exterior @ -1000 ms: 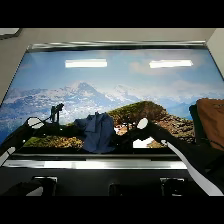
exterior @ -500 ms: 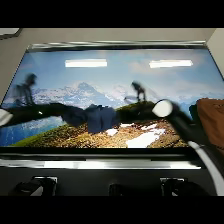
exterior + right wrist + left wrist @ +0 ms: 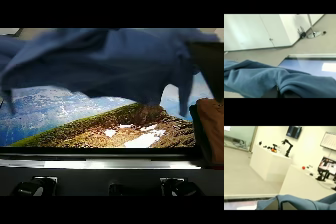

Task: Fold the shirts.

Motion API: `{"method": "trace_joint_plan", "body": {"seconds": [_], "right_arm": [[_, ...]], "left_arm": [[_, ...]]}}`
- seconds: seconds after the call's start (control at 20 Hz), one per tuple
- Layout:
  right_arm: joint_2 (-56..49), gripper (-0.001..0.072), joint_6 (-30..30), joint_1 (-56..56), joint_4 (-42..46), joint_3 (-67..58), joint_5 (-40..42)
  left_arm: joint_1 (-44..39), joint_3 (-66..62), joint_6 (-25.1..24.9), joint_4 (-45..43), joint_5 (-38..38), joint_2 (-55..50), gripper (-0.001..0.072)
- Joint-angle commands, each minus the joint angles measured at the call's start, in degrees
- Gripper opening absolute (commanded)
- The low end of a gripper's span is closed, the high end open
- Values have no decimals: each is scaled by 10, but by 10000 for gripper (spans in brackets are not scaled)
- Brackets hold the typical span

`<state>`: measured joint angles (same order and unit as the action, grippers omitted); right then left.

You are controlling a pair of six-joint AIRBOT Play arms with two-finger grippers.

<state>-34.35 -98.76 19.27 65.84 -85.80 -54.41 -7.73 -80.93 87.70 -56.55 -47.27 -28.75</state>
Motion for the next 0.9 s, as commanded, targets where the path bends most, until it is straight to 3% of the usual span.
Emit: {"method": "trace_joint_plan", "body": {"seconds": [0.0, 0.15, 0.25, 0.35, 0.55, 0.8, 0.85], "right_arm": [[12, 43, -97, -2, 73, -11, -164], [-54, 43, -115, -1, 70, 14, -372], [-102, 43, -116, -1, 50, 76, -405], [-148, 44, -111, -1, 32, 167, -320], [-288, 45, -88, -1, -54, 301, -19], [-428, 47, -66, -2, -161, 302, 65], [-427, 144, -55, -12, -157, 293, 57]], "left_arm": [[-1, -5, 41, -75, -94, 0, 23], [-1, 48, 40, -154, -133, -30, 25], [-1, 99, 26, -185, -127, -66, 25], [-1, 148, -16, -186, -95, -123, 25], [-1, 175, -53, -184, -13, -310, 26], [-10, 169, -42, -70, -40, -482, 35], [-9, 166, -42, -52, -54, -492, 202]]}}
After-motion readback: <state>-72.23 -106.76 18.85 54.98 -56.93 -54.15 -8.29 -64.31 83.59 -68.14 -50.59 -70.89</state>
